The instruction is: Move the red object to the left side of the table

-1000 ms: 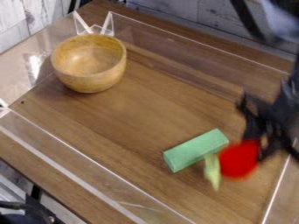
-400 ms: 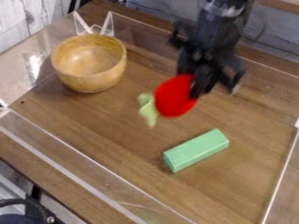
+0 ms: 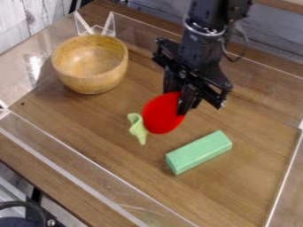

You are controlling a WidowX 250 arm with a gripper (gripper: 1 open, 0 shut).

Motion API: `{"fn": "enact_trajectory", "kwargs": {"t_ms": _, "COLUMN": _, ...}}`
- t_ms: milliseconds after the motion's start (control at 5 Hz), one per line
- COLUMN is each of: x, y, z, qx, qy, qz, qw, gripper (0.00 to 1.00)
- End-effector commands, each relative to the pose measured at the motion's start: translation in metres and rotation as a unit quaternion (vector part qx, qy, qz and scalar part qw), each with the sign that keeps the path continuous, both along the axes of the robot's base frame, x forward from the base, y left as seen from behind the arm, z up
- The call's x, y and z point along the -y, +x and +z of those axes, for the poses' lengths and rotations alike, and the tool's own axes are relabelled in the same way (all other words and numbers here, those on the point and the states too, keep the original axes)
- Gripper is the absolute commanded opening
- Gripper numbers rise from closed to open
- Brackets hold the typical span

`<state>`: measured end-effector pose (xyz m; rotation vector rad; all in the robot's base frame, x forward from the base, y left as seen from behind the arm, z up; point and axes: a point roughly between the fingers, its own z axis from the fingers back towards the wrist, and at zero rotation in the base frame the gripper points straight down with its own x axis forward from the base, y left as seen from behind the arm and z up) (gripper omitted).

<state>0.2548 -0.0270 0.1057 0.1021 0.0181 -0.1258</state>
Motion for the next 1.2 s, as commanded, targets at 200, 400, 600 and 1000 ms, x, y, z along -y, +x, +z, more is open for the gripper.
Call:
{"fn": "enact_trajectory", "kwargs": {"t_ms": 200, "x": -0.030, "y": 0.000, "z": 0.005, "qx": 0.045, "qy": -0.006, "qz": 0.038, "qw": 0.9982, "gripper": 0.00}}
{"fn": "enact_trajectory", "kwargs": {"t_ms": 400, "x": -0.039, "y": -0.004, "z": -0.002, "qx": 0.059, "qy": -0.009, "qz": 0.020, "qw": 0.9980, "gripper": 0.00}}
{"fn": "enact_trajectory", "kwargs": {"t_ms": 600, "x": -0.035, "y": 0.003, "z": 0.000, "qx": 0.070, "qy": -0.021, "qz": 0.015, "qw": 0.9972, "gripper": 0.00}}
{"fn": "enact_trajectory", "kwargs": {"t_ms": 1000, "x": -0.045, "y": 0.012, "z": 0.000, "qx": 0.085, "qy": -0.035, "qz": 0.028, "qw": 0.9953, "gripper": 0.00}}
